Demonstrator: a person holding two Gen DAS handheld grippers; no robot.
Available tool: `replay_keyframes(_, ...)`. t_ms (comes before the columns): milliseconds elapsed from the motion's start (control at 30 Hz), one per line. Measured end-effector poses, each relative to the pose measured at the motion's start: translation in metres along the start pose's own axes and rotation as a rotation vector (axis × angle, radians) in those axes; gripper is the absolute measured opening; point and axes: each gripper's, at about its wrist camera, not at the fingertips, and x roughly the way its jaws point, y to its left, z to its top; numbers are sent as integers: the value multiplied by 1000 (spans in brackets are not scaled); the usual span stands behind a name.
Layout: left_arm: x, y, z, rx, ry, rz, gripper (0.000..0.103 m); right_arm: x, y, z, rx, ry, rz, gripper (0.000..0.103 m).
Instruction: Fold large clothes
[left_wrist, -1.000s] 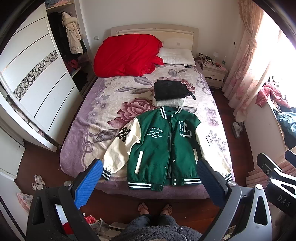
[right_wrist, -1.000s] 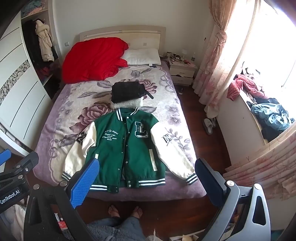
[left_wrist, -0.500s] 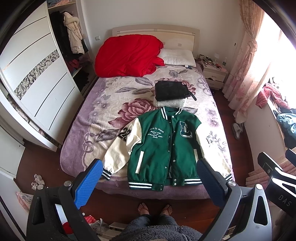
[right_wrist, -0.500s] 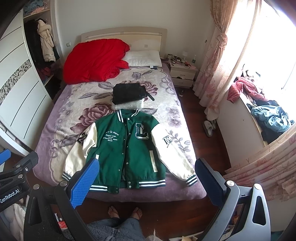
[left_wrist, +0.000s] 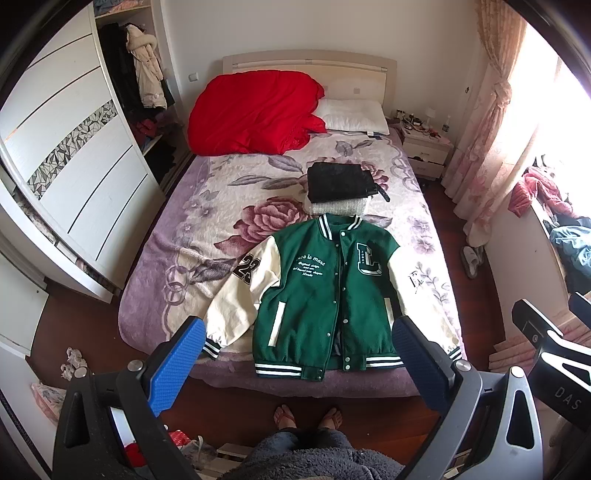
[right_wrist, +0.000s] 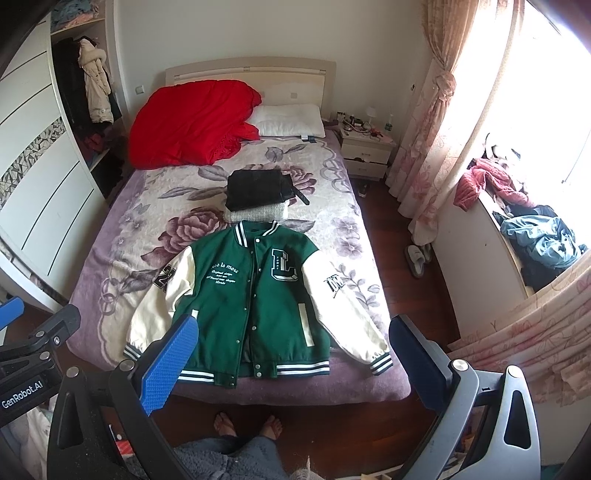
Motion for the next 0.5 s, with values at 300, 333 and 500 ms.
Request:
replay_keyframes(300,-2,-2,2,2,-7,-2,103,-1,1,3,-2,-6,0,103)
replay_keyframes(333,-3,-2,3,3,-8,-3,103,0,-1,1,1,-5,1,103)
replay_keyframes(500,-4,-4,5,3,-10,-5,103,-3,-2,12,0,-8,0,103)
